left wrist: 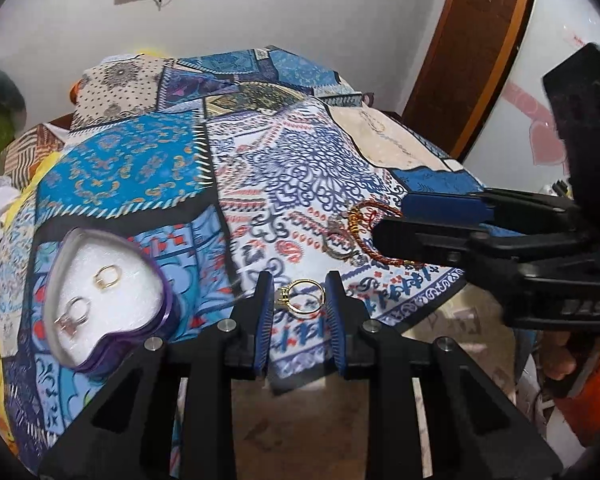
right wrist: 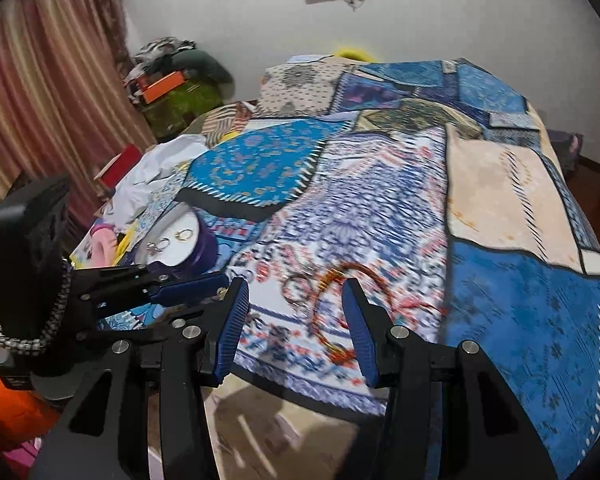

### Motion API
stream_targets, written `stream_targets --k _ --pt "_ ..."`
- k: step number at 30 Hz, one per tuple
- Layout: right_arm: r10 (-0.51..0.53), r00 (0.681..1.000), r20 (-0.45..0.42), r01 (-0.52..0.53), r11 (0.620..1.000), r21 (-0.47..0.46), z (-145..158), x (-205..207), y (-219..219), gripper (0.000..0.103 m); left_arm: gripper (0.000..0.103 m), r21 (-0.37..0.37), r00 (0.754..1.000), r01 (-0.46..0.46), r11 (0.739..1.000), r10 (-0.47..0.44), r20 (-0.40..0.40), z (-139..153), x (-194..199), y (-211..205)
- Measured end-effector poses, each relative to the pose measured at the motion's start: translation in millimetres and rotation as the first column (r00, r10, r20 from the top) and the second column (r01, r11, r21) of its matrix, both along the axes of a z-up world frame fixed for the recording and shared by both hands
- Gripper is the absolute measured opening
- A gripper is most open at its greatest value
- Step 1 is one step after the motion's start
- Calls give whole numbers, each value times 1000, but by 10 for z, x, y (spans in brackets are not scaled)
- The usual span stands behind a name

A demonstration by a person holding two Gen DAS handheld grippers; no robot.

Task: Organize jewelry
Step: 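Grasp a gold ring with the left gripper while right gripper grasps a silver ring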

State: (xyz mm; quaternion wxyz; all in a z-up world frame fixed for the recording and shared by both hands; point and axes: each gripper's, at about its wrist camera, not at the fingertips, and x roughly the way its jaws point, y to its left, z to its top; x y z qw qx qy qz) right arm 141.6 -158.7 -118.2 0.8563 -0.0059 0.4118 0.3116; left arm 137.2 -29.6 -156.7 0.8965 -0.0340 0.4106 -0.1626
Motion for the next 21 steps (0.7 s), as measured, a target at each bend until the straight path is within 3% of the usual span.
stream_targets --k 4,17,21 --pt "28 1000 -8 -28 1000 -10 -54 63 162 36 25 -4 1000 -15 1000 15 7 64 -70 118" --pt "14 999 -38 -19 992 -124 -288 164 252 24 25 -28 1000 -29 999 29 0 46 -120 189" --pt "2 1000 -27 -5 992 -129 -283 157 241 11 25 -31 999 -39 999 40 2 60 -121 212"
